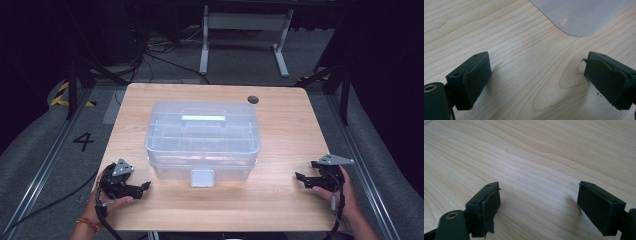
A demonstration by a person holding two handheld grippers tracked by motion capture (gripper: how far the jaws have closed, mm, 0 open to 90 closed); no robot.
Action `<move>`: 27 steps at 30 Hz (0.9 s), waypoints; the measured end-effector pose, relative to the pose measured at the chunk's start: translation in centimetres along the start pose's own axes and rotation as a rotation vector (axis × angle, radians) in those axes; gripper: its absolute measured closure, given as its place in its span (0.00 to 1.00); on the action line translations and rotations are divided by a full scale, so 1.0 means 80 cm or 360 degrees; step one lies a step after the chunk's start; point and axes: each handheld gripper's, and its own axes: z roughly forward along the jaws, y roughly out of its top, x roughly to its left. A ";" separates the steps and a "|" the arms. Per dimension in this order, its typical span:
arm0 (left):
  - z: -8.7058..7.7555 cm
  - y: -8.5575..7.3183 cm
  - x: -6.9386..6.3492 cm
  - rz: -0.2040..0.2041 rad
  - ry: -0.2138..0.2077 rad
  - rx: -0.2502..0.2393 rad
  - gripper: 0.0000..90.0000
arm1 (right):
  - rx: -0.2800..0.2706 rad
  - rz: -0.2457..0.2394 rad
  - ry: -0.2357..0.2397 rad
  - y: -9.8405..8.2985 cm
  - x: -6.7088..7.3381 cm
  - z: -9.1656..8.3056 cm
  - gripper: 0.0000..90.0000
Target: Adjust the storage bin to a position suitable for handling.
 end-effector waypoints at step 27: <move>-0.001 -0.001 0.000 -0.0011 0.0007 -0.0010 0.10 | -0.0230 -0.0160 0.0109 0.071 0.020 -0.049 0.28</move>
